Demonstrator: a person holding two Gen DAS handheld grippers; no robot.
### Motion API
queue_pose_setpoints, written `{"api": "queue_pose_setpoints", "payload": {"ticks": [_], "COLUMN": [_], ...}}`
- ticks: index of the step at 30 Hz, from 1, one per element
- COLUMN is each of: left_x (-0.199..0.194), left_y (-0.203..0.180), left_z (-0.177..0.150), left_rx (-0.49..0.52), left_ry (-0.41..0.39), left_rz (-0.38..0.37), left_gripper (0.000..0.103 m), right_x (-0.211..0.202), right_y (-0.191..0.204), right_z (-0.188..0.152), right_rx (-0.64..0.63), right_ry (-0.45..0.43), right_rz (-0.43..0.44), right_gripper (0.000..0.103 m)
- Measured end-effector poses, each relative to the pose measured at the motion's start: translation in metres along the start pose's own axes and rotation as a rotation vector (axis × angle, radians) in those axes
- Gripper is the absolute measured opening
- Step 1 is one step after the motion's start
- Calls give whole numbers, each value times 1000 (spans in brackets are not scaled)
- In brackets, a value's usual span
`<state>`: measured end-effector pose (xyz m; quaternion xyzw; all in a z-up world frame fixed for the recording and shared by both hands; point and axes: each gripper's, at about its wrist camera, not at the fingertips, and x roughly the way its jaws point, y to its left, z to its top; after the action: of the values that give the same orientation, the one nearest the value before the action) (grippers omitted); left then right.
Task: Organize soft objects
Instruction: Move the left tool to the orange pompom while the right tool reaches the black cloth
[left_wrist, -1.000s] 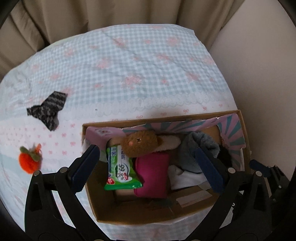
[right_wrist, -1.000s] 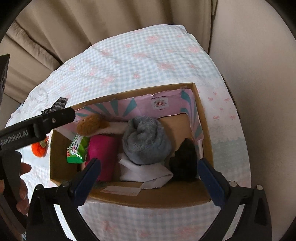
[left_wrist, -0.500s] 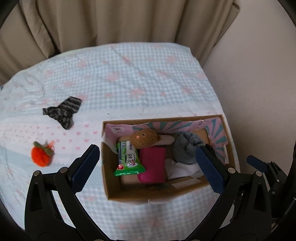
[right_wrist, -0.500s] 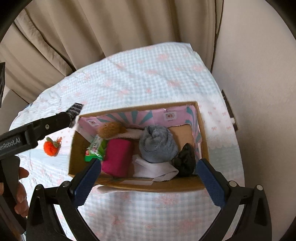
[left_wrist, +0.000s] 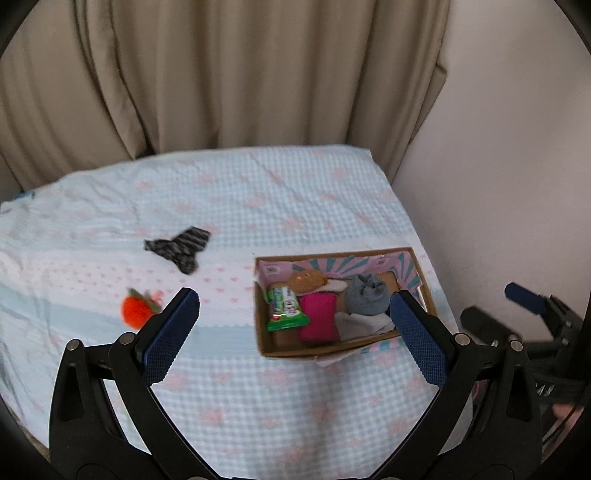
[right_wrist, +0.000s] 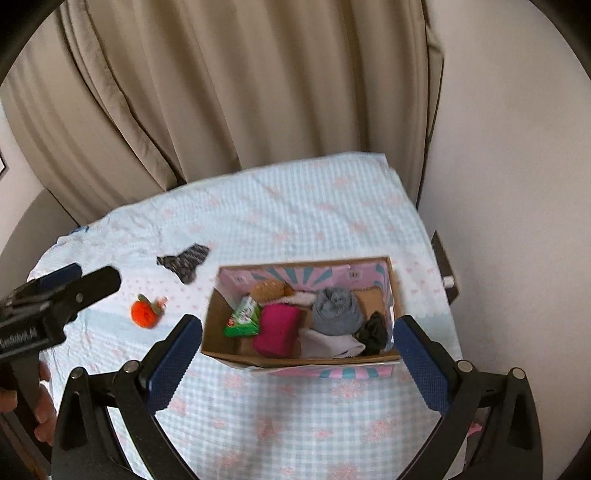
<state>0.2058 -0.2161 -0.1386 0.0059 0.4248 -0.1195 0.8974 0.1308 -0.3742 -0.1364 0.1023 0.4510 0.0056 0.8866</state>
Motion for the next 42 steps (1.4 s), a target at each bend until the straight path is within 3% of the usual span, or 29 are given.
{"api": "queue_pose_setpoints", "payload": {"ticks": [16, 26, 33, 42], "left_x": [-137, -154, -125, -8], "left_y": [97, 191, 263, 344], "left_z": [-63, -81, -81, -68], "left_rx": [-85, -121, -63, -37], "left_ry": [-172, -204, -167, -65], "left_rz": [126, 123, 64, -44], "left_gripper": [103, 103, 103, 103], "right_x": [-87, -75, -25, 80], "right_y": [95, 170, 234, 291], "right_z": [-14, -11, 0, 14], "right_rx": [-140, -138, -107, -67], "right_ry": [-155, -181, -149, -91], "right_rz": [3, 27, 47, 52], "right_gripper": [103, 103, 103, 103]}}
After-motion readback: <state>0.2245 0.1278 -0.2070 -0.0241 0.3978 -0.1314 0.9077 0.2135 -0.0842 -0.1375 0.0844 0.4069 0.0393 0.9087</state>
